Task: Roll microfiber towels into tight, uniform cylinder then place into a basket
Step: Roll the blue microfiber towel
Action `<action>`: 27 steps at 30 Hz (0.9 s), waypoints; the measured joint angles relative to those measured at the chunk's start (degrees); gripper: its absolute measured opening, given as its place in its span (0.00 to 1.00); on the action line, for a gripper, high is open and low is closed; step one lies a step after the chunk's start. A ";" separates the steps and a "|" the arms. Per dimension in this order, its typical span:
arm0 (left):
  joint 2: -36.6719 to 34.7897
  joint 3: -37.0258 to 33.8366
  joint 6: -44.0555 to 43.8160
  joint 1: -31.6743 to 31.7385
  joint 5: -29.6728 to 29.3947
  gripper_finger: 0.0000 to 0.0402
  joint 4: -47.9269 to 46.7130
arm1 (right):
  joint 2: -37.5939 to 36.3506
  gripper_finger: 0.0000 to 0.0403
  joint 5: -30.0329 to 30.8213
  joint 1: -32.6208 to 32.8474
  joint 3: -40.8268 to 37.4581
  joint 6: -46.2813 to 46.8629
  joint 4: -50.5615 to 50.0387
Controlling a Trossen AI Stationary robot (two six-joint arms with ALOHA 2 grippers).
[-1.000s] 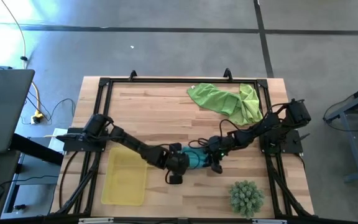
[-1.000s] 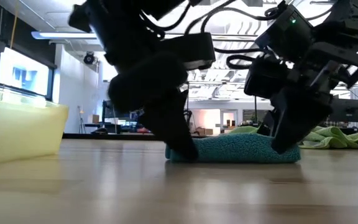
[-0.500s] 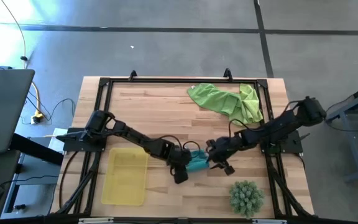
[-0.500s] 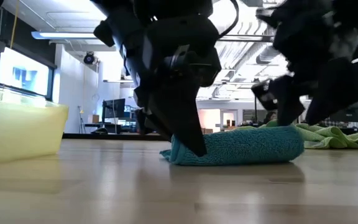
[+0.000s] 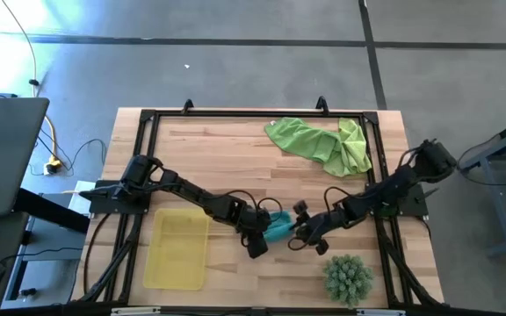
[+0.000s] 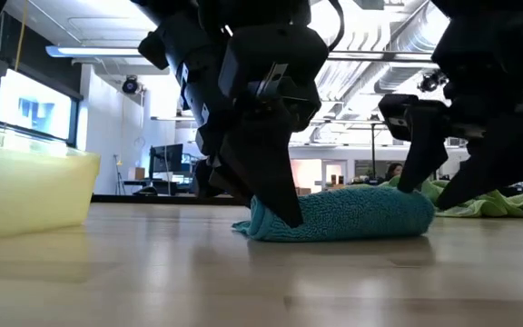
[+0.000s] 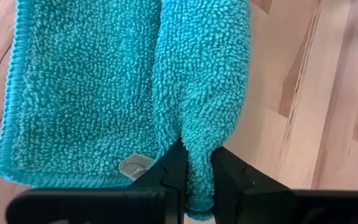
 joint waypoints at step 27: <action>-4.36 -0.20 8.86 2.73 2.07 0.34 -8.56 | 6.25 0.07 4.52 -0.76 0.42 15.43 -2.68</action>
